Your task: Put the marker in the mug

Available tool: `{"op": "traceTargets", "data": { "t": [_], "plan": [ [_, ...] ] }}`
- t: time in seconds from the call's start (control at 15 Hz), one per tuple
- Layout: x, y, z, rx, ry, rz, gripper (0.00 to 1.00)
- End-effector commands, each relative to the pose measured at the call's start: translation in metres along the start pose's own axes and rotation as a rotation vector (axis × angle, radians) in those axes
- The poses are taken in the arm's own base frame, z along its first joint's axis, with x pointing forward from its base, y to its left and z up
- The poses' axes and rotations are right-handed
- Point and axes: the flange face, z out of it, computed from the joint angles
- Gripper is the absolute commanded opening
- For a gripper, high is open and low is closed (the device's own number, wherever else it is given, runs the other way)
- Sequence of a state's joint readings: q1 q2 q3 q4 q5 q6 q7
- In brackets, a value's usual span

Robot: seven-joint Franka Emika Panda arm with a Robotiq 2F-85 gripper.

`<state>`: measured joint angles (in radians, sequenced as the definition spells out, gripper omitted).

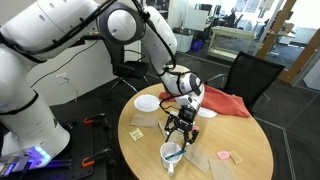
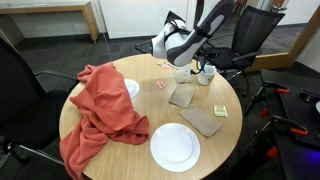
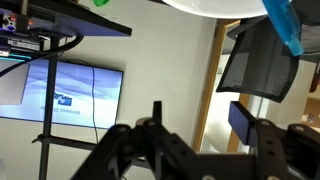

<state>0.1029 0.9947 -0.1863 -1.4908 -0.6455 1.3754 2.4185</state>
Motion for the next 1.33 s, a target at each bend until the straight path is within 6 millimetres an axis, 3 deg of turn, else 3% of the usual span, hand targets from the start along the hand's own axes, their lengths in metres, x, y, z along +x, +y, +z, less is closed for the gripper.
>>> {"op": "traceTargets", "data": {
  "t": [0.0, 0.8, 1.27],
  "plan": [
    [0.011, -0.002, -0.016, 0.015, -0.048, 0.006, 1.00],
    [0.073, 0.019, -0.066, 0.126, -0.144, 0.077, 1.00],
    [0.061, 0.010, -0.067, 0.098, -0.122, 0.065, 1.00]
  ]
}}
